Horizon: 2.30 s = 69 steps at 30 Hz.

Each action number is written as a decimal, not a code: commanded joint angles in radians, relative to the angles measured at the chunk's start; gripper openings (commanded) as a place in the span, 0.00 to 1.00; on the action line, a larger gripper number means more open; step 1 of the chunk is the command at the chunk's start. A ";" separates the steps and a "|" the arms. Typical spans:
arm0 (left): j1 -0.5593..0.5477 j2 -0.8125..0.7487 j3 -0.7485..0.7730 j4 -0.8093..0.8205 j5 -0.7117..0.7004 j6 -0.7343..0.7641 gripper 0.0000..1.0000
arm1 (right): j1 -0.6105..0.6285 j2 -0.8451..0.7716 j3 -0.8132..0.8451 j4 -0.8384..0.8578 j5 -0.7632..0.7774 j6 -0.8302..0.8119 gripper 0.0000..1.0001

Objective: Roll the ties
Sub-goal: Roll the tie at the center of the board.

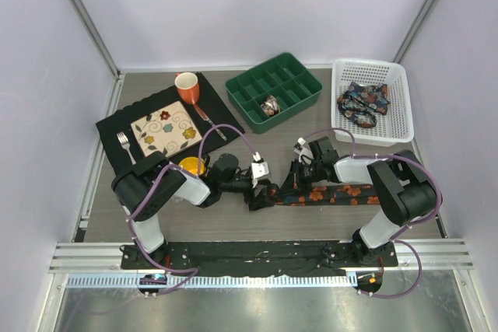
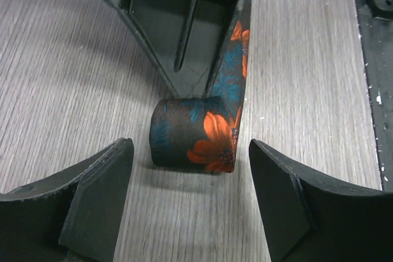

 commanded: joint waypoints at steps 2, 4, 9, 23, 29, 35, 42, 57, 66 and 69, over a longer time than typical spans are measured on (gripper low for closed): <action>-0.016 -0.001 0.035 0.088 0.038 -0.002 0.79 | 0.024 0.046 -0.041 -0.123 0.212 -0.087 0.01; -0.016 0.003 0.050 0.088 0.034 -0.002 0.76 | 0.027 0.046 -0.039 -0.123 0.212 -0.087 0.01; -0.023 0.017 0.066 0.065 0.027 0.007 0.61 | 0.032 0.037 -0.041 -0.123 0.210 -0.089 0.01; -0.023 -0.006 -0.048 -0.152 -0.003 0.134 0.13 | 0.012 -0.124 0.123 -0.361 0.256 -0.060 0.21; -0.019 0.010 -0.020 -0.195 -0.062 0.119 0.02 | -0.007 -0.293 0.168 -0.546 0.253 0.028 0.26; -0.018 0.013 -0.014 -0.170 -0.068 0.079 0.01 | 0.023 -0.267 0.085 -0.470 0.193 0.075 0.15; 0.008 0.010 0.006 -0.158 -0.028 0.075 0.01 | 0.041 -0.054 0.082 -0.340 0.274 0.014 0.14; 0.070 -0.098 0.133 -0.237 0.308 0.199 0.04 | 0.032 0.066 0.093 -0.321 0.334 0.003 0.15; 0.062 -0.055 0.194 -0.689 0.169 0.498 0.04 | -0.026 0.098 0.099 -0.312 0.344 -0.029 0.15; 0.057 -0.023 0.220 -0.748 0.045 0.506 0.04 | -0.036 0.110 0.117 -0.312 0.328 -0.049 0.15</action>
